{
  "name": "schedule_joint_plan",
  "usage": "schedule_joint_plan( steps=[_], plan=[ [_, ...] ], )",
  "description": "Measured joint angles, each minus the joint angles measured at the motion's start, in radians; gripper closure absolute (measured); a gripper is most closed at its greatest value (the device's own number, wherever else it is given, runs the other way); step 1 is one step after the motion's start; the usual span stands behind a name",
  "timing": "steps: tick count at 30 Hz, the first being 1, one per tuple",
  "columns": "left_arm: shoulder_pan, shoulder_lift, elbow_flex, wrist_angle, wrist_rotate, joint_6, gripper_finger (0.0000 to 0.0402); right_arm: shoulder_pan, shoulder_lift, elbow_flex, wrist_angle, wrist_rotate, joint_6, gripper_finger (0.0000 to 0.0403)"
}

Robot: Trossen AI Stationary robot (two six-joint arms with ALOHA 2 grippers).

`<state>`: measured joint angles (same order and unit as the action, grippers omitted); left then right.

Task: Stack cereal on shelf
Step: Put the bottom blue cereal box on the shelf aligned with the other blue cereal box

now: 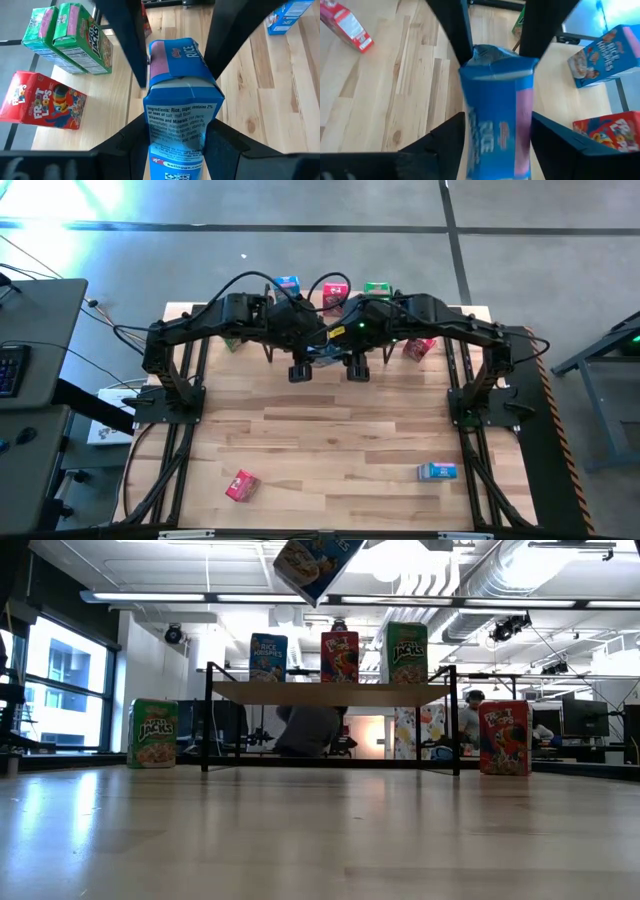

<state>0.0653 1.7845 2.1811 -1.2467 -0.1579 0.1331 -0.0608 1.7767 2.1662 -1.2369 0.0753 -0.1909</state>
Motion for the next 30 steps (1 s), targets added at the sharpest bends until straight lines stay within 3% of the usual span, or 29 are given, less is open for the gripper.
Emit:
schedule_joint_plan(
  steps=[12, 25, 30],
  plan=[
    [0.068, -0.084, -0.001, 0.021, 0.027, 0.002, 0.0254, -0.017, -0.112, 0.0, 0.046, 0.01, 0.029, 0.0187],
    [0.179, -0.237, -0.004, 0.036, 0.071, -0.019, 0.0254, -0.119, -0.252, 0.0, 0.061, 0.028, 0.086, 0.0187],
    [0.21, -0.318, -0.136, 0.12, 0.099, -0.04, 0.0254, -0.139, -0.314, 0.0, 0.062, 0.027, 0.086, 0.0187]
  ],
)
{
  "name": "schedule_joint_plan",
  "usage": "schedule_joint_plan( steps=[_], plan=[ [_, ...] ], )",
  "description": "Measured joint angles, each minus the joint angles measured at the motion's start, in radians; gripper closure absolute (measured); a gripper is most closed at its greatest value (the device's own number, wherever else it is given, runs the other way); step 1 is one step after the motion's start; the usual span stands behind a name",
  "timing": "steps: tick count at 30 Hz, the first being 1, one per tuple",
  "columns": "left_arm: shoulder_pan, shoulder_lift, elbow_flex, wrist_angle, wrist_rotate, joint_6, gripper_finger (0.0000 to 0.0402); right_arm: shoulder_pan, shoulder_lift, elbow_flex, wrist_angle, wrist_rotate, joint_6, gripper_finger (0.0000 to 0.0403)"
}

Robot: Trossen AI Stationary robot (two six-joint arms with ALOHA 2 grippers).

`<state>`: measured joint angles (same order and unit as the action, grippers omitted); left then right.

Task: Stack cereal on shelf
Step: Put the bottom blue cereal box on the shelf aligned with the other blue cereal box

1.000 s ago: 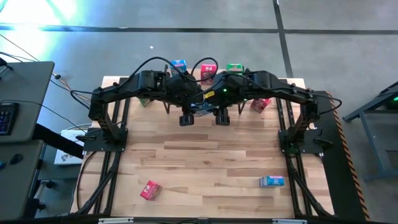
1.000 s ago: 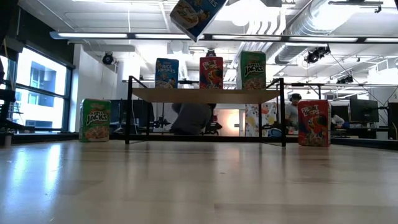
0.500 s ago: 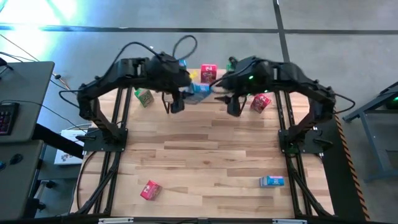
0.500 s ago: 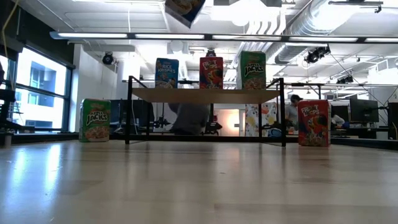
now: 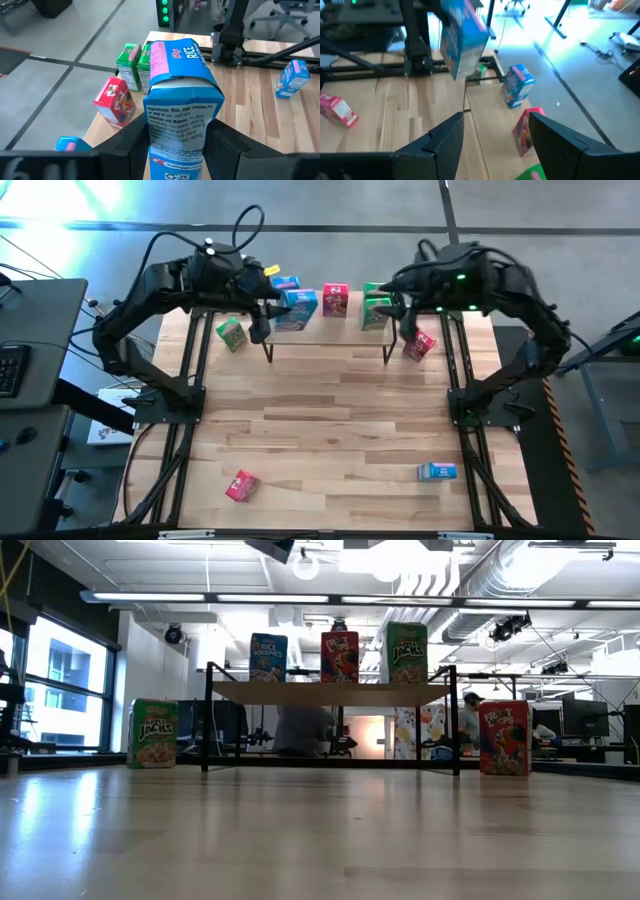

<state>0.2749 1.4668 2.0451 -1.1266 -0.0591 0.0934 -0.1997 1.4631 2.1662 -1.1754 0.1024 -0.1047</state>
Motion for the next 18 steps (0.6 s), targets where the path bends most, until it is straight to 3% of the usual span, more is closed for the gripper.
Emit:
schedule_joint_plan(
  steps=[11, 18],
  plan=[
    [0.073, -0.227, -0.519, 0.469, 0.032, -0.041, 0.0254, 0.001, -0.172, -0.002, 0.021, -0.001, 0.015, 0.0187],
    [0.127, -0.296, -0.725, 0.648, 0.092, -0.056, 0.0254, 0.001, -0.249, -0.002, -0.028, -0.027, 0.026, 0.0187]
  ],
)
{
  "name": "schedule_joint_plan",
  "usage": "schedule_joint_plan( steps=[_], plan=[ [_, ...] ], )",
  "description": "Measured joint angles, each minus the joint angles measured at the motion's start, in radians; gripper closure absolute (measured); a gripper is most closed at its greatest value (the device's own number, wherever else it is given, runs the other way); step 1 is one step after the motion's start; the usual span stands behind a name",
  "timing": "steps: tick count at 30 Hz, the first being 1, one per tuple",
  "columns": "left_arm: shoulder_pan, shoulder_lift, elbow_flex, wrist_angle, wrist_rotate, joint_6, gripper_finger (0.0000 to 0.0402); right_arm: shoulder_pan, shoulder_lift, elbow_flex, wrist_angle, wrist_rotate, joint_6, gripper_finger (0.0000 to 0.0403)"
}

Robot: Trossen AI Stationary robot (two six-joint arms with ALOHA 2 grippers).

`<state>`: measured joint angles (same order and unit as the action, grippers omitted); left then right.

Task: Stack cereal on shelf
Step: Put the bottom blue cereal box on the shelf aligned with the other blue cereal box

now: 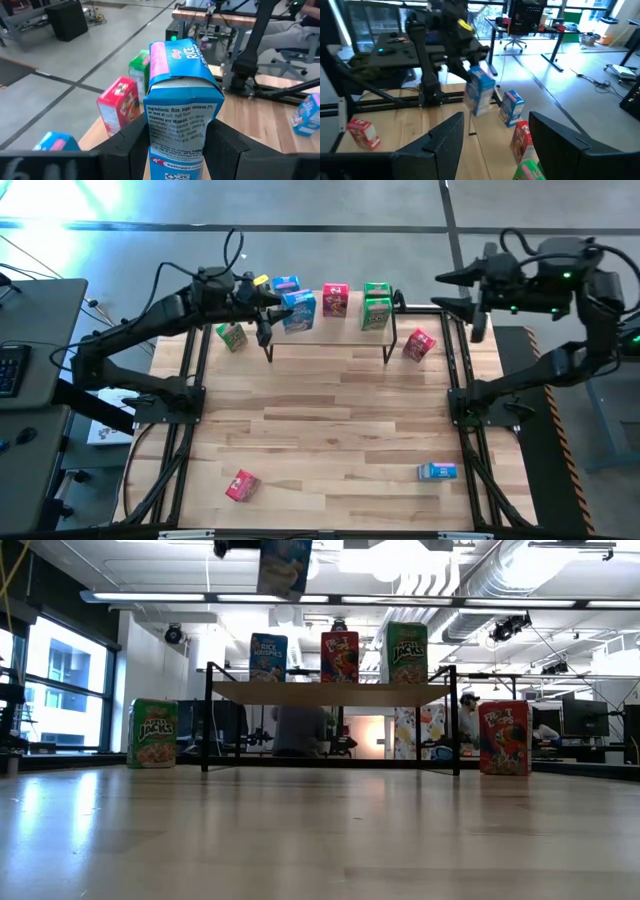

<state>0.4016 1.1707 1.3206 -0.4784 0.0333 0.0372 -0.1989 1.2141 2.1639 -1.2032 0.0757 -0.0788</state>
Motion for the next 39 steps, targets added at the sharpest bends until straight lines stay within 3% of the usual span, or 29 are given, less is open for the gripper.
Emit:
schedule_joint_plan(
  steps=[8, 13, 20, 30, 39],
  plan=[
    [0.075, -0.025, -0.17, 0.135, 0.061, 0.0, 0.0254, 0.0, -0.056, -0.062, -0.049, -0.066, -0.016, 0.0187],
    [0.132, -0.025, -0.251, 0.212, 0.151, -0.007, 0.0254, 0.0, -0.144, -0.254, 0.034, -0.062, -0.008, 0.0187],
    [0.216, -0.025, -0.325, 0.264, 0.261, -0.009, 0.0254, 0.0, -0.316, -0.576, 0.288, -0.062, 0.027, 0.0187],
    [0.338, -0.025, -0.335, 0.258, 0.443, 0.044, 0.0254, 0.0, -0.471, -0.914, 0.467, -0.061, 0.126, 0.0187],
    [0.419, -0.01, -0.335, 0.191, 0.501, 0.138, 0.0254, 0.0, -0.467, -1.045, 0.504, -0.018, 0.156, 0.0187]
  ],
)
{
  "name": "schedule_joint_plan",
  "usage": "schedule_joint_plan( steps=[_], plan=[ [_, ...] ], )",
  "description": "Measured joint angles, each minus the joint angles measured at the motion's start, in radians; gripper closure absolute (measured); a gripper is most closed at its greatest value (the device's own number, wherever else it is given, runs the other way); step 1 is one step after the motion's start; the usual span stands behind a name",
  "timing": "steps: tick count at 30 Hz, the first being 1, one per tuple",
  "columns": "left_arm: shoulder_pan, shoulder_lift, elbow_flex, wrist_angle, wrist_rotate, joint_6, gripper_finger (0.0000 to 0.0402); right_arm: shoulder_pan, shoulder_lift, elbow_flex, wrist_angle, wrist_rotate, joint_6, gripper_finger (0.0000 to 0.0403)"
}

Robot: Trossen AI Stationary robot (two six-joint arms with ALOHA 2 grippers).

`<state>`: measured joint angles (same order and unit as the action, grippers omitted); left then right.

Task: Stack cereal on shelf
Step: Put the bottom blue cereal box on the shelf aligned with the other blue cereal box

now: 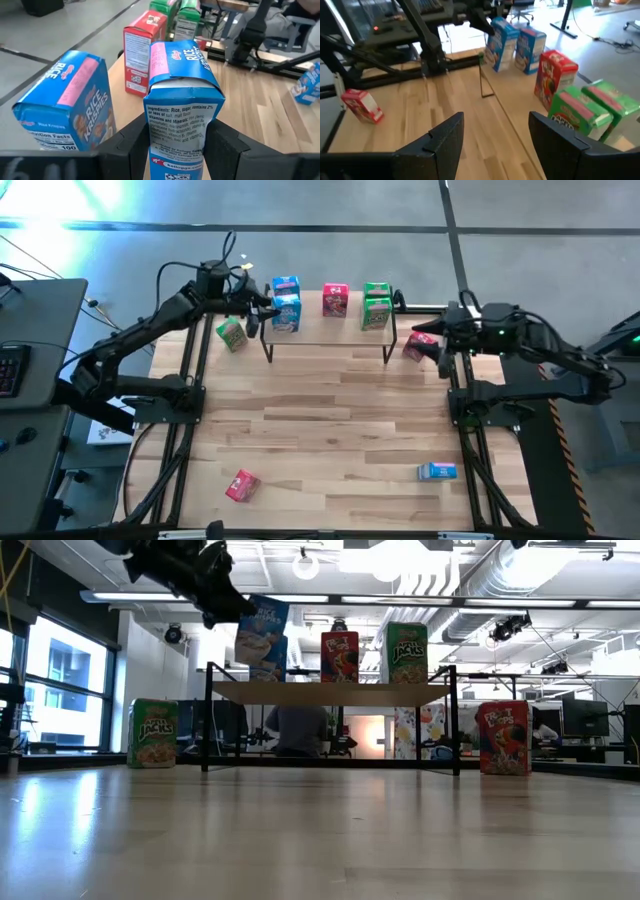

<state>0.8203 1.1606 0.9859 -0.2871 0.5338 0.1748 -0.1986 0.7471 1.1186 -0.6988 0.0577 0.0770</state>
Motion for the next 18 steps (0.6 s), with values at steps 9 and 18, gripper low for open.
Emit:
schedule_joint_plan(
  steps=[9, 18],
  plan=[
    [0.011, 0.061, 0.0, 0.002, 0.017, 0.087, 0.0254, 0.0, 0.028, -0.016, 0.016, 0.012, 0.016, 0.0187],
    [0.011, 0.094, 0.0, 0.053, 0.013, 0.15, 0.0254, 0.0, 0.026, -0.016, 0.016, 0.012, 0.002, 0.0187]
  ],
)
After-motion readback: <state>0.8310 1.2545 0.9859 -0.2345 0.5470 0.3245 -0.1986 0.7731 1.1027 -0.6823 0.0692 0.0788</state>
